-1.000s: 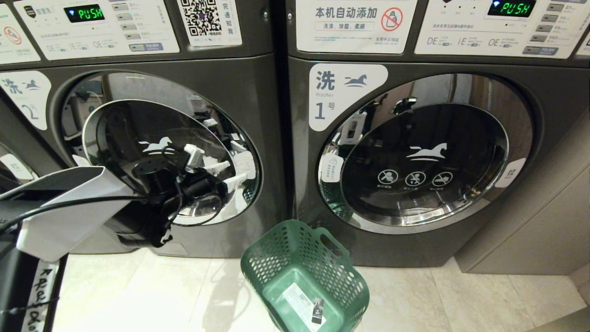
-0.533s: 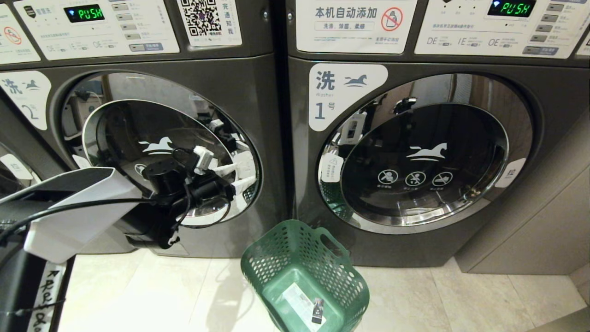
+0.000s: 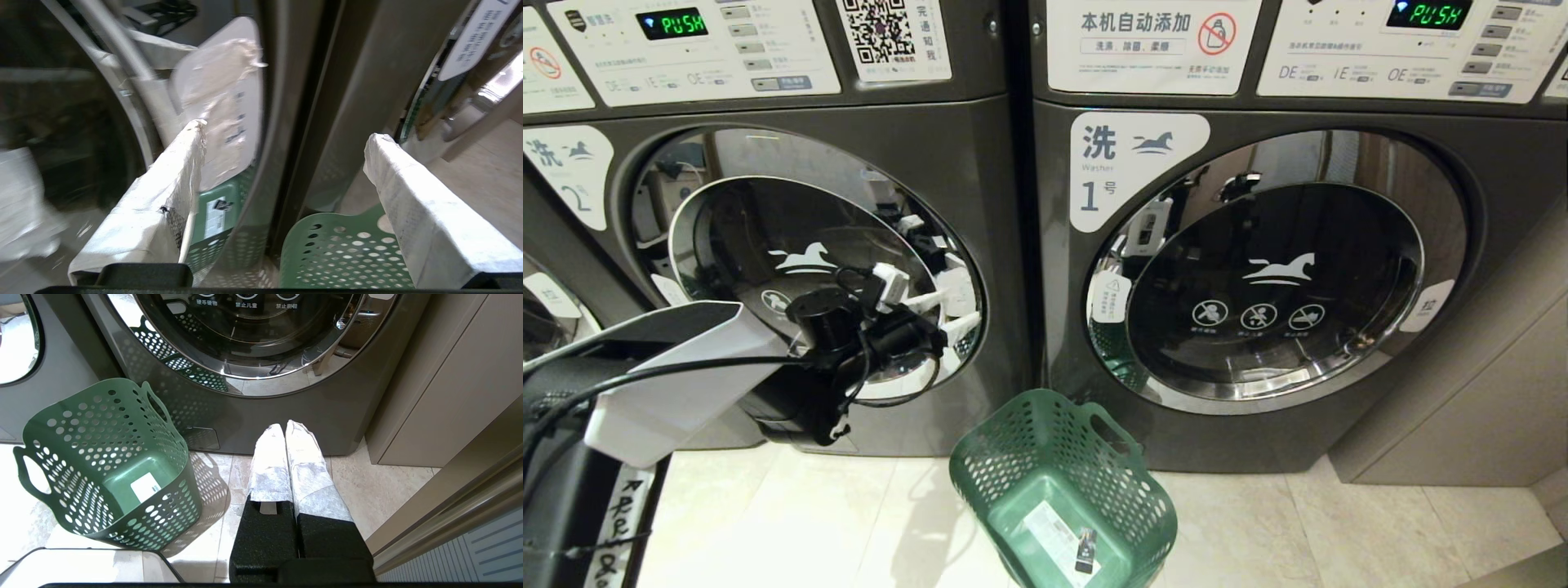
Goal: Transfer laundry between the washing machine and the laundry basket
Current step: Open the lid of the washing machine
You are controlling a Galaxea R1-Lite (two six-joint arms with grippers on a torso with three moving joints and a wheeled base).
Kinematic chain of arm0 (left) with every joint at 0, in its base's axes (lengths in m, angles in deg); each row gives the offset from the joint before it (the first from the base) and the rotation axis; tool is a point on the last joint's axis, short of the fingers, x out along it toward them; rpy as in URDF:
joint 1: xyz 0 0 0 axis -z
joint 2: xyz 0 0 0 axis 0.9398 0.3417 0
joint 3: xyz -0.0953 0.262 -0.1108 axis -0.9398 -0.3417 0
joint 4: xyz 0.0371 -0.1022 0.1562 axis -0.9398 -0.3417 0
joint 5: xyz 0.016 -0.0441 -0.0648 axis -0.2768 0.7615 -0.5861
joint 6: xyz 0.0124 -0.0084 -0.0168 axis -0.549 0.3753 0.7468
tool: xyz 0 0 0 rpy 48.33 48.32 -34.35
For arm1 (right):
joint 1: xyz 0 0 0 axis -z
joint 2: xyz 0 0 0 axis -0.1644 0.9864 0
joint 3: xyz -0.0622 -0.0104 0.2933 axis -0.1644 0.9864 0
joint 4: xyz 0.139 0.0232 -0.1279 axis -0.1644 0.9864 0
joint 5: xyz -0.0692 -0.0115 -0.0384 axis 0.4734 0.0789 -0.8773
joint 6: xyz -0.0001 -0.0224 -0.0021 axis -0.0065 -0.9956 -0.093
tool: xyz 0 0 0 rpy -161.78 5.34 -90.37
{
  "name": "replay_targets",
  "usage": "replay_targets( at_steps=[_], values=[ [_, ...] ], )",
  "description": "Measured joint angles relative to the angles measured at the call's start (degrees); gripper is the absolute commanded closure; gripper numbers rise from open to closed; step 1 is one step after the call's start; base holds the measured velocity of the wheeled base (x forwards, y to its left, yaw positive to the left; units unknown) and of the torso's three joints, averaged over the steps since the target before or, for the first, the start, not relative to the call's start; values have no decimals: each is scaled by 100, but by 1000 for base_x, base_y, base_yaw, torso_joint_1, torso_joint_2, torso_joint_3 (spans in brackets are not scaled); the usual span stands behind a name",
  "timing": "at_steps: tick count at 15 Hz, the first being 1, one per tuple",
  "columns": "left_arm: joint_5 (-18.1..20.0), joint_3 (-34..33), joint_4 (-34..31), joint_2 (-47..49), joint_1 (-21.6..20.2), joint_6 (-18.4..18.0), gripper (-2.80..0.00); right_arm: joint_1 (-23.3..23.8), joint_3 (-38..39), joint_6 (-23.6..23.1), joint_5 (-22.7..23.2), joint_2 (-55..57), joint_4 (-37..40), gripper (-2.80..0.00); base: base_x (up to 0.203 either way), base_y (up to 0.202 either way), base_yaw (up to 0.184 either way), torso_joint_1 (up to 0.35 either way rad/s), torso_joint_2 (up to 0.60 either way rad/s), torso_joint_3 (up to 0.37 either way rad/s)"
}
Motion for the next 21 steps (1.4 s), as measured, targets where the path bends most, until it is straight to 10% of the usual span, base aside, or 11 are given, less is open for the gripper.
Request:
replay_targets(
  at_steps=[5, 21],
  values=[
    [-8, -577, 611, -102, -118, 29, -280, 0, 0, 0, 2, 0, -2, 0, 0, 0, 0, 0, 0, 0],
    [-317, 418, 225, 337, -56, 20, -280, 0, 0, 0, 2, 0, 0, 0, 0, 0, 0, 0, 0, 0]
  ],
)
